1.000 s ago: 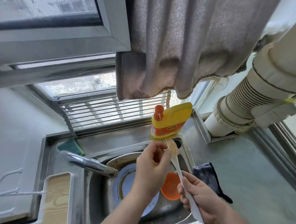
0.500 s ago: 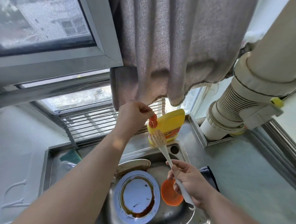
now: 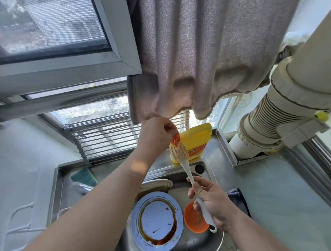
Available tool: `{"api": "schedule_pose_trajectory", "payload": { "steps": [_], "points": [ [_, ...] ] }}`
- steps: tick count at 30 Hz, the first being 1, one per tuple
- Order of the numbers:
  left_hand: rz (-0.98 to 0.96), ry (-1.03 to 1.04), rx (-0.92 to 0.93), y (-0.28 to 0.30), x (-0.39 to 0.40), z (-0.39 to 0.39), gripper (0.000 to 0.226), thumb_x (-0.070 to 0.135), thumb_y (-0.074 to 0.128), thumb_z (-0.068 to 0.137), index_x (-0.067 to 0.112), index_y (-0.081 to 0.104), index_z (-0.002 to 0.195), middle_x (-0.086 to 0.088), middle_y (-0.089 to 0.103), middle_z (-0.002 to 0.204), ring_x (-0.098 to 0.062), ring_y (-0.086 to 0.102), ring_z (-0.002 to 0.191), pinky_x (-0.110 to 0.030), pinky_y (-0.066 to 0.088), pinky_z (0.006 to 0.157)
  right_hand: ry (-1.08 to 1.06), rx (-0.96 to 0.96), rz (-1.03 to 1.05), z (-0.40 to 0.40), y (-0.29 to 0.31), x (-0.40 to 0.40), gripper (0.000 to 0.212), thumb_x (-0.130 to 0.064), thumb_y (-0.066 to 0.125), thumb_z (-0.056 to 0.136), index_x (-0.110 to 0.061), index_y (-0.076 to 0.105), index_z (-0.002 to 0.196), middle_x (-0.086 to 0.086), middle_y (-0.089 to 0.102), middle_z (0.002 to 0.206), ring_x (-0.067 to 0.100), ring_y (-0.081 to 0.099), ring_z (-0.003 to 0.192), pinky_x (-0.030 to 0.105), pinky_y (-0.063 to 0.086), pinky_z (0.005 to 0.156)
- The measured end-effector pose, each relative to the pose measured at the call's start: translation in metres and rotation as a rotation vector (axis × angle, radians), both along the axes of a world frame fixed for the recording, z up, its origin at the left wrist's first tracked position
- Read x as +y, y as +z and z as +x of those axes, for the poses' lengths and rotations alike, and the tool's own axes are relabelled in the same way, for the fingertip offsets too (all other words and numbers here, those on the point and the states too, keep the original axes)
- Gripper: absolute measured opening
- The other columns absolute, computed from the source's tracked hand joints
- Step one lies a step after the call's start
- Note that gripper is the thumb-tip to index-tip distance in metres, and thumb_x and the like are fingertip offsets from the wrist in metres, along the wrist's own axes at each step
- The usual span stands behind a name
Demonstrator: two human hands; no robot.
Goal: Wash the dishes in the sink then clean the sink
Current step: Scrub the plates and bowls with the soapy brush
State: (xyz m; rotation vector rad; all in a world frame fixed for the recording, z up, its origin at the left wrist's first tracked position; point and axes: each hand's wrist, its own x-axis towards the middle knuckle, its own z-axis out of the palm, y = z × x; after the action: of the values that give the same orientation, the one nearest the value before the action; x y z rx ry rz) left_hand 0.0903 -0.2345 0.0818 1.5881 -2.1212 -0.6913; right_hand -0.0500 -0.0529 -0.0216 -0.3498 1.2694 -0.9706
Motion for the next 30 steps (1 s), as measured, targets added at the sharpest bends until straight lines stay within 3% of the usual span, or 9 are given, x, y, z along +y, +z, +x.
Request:
{"api": "schedule_pose_trajectory", "payload": {
  "steps": [5, 8, 14, 18, 22, 27, 30],
  "points": [
    [0.048, 0.016, -0.006, -0.003, -0.001, -0.001, 0.012, 0.017, 0.08, 0.088, 0.024, 0.082, 0.079, 0.022, 0.062, 0.066, 0.011, 0.058, 0.068, 0.004, 0.035, 0.062, 0.026, -0.005, 0.004, 0.003, 0.001, 0.0, 0.025, -0.023, 0.061, 0.1, -0.015, 0.07, 0.122, 0.015, 0.067, 0.085, 0.025, 0.056, 0.055, 0.03, 0.046, 0.049],
    [0.067, 0.023, -0.002, -0.008, -0.001, -0.001, 0.014, 0.016, 0.078, 0.091, 0.023, 0.081, 0.079, 0.022, 0.063, 0.064, 0.029, 0.051, 0.076, 0.004, 0.036, 0.061, 0.038, -0.003, 0.011, 0.004, 0.002, 0.002, 0.028, -0.024, 0.062, 0.098, -0.013, 0.069, 0.123, 0.016, 0.067, 0.084, 0.024, 0.056, 0.054, 0.029, 0.046, 0.048],
    [0.056, -0.016, 0.033, -0.003, -0.001, -0.002, 0.013, 0.012, 0.073, 0.096, 0.014, 0.081, 0.086, 0.021, 0.061, 0.068, 0.037, 0.045, 0.07, 0.007, 0.034, 0.06, 0.04, -0.05, 0.021, 0.008, 0.009, 0.008, 0.025, -0.019, 0.058, 0.102, -0.008, 0.068, 0.123, 0.018, 0.066, 0.082, 0.025, 0.054, 0.053, 0.028, 0.047, 0.046],
    [0.022, 0.023, -0.004, -0.006, 0.001, -0.002, 0.011, 0.014, 0.075, 0.093, 0.019, 0.082, 0.085, 0.022, 0.06, 0.07, 0.013, 0.057, 0.069, 0.008, 0.032, 0.063, 0.042, -0.072, 0.039, 0.007, 0.015, 0.012, 0.024, -0.019, 0.056, 0.105, -0.008, 0.068, 0.122, 0.017, 0.065, 0.08, 0.024, 0.052, 0.052, 0.027, 0.046, 0.043],
    [0.013, 0.015, 0.044, -0.008, 0.005, -0.001, 0.017, 0.008, 0.072, 0.093, 0.015, 0.079, 0.08, 0.02, 0.061, 0.065, 0.031, 0.05, 0.073, 0.006, 0.034, 0.063, 0.037, -0.064, 0.04, 0.006, 0.015, 0.014, 0.024, -0.02, 0.057, 0.104, -0.009, 0.068, 0.122, 0.017, 0.066, 0.08, 0.023, 0.052, 0.053, 0.027, 0.047, 0.045],
    [0.068, 0.014, 0.047, -0.014, 0.003, -0.004, 0.025, 0.009, 0.069, 0.094, 0.023, 0.073, 0.073, 0.014, 0.072, 0.063, 0.01, 0.067, 0.066, -0.015, 0.058, 0.066, 0.024, -0.049, 0.035, 0.01, 0.015, 0.011, 0.023, -0.02, 0.058, 0.103, -0.01, 0.069, 0.121, 0.016, 0.066, 0.08, 0.024, 0.052, 0.052, 0.028, 0.046, 0.046],
    [0.088, 0.047, 0.035, -0.018, 0.004, -0.005, 0.024, 0.008, 0.067, 0.094, 0.023, 0.072, 0.076, 0.014, 0.073, 0.066, 0.011, 0.066, 0.066, -0.005, 0.049, 0.057, 0.02, -0.048, 0.036, 0.011, 0.015, 0.01, 0.022, -0.02, 0.058, 0.104, -0.011, 0.071, 0.119, 0.016, 0.066, 0.081, 0.024, 0.052, 0.053, 0.028, 0.045, 0.046]
  ]
}}
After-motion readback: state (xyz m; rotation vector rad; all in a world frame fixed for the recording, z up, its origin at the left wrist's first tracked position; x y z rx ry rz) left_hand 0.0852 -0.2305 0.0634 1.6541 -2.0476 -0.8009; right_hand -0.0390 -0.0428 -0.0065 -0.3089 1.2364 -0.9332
